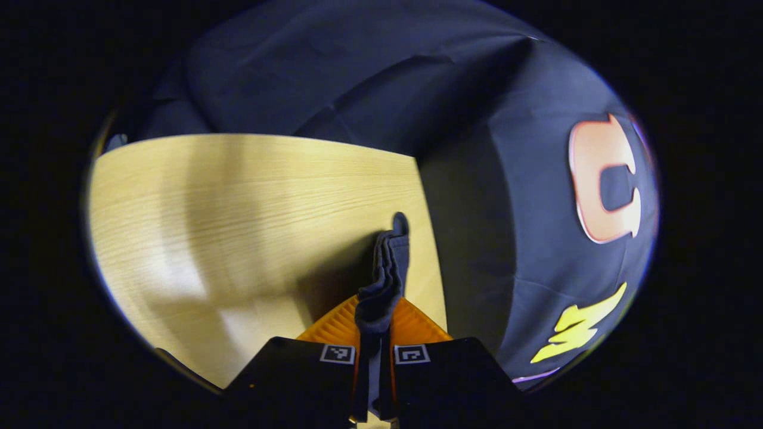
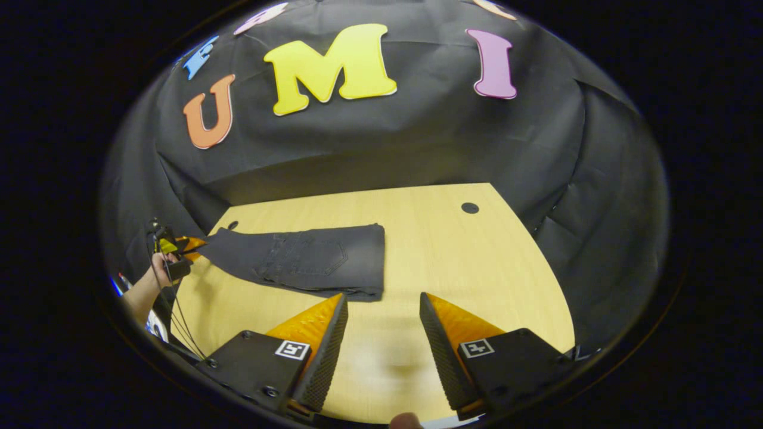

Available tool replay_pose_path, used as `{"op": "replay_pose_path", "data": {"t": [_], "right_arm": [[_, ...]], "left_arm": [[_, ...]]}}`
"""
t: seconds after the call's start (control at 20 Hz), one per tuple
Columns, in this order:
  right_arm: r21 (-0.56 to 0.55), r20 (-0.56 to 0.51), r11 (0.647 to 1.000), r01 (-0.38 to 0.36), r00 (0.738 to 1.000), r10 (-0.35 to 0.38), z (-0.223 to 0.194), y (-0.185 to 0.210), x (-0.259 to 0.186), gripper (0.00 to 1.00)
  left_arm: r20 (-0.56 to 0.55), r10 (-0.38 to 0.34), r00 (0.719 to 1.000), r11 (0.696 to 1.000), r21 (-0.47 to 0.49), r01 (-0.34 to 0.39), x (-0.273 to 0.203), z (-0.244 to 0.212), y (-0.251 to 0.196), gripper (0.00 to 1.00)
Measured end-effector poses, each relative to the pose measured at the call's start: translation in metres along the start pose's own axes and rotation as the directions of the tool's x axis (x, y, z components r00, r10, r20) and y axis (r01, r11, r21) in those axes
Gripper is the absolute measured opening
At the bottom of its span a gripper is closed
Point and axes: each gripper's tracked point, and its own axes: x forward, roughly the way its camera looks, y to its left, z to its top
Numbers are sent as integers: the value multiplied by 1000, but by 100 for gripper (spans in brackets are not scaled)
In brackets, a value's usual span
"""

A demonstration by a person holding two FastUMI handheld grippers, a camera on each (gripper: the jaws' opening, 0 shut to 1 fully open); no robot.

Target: Grasp the waist and the cuffs of the jeans and fold them to make the two legs overlap; first hold the waist and fold one-third of the jeans toward the cuffs, then hold the cuffs and fold the remaining one-third in the same direction to finish folding.

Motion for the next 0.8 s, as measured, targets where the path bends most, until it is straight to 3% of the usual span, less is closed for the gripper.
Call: {"op": "replay_pose_path", "data": {"t": [0.1,0.2,0.25,0.3,0.4,0.45,0.6,0.65,0.7,0.75,0.8], "right_arm": [[22,20,1000,-5,1000,4,1,-2,-7,73],[32,31,999,-12,999,11,-5,-5,-15,77],[30,40,999,-11,999,10,-7,-6,-20,74],[21,48,1000,-10,999,9,-10,-7,-25,80],[-10,57,1000,-2,998,3,-21,-9,-35,80],[-29,60,1000,1,998,1,-26,-9,-41,74],[-53,56,998,17,998,-14,-42,-17,-57,75],[-49,47,998,26,999,-23,-48,-20,-62,80],[-41,38,999,28,999,-27,-53,-23,-65,74],[-29,31,999,32,999,-31,-57,-26,-69,80],[-19,24,999,51,998,-50,-61,-33,-70,74]], "left_arm": [[10,-46,999,992,118,44,-13,-7,-34,10],[7,-107,994,970,220,103,-30,-22,-77,10],[3,-137,991,955,265,131,-38,-32,-98,10],[-2,-165,986,938,308,158,-45,-44,-118,10],[-11,-213,977,898,392,200,-57,-75,-152,10],[-25,-239,971,877,425,227,-59,-97,-171,10],[-104,-298,949,806,505,309,-72,-170,-217,10],[-137,-308,941,779,532,333,-76,-196,-228,10],[-167,-312,935,752,559,351,-78,-221,-233,10],[-200,-307,931,725,585,365,-76,-248,-235,10],[-232,-295,927,701,607,375,-68,-273,-237,10]]}}
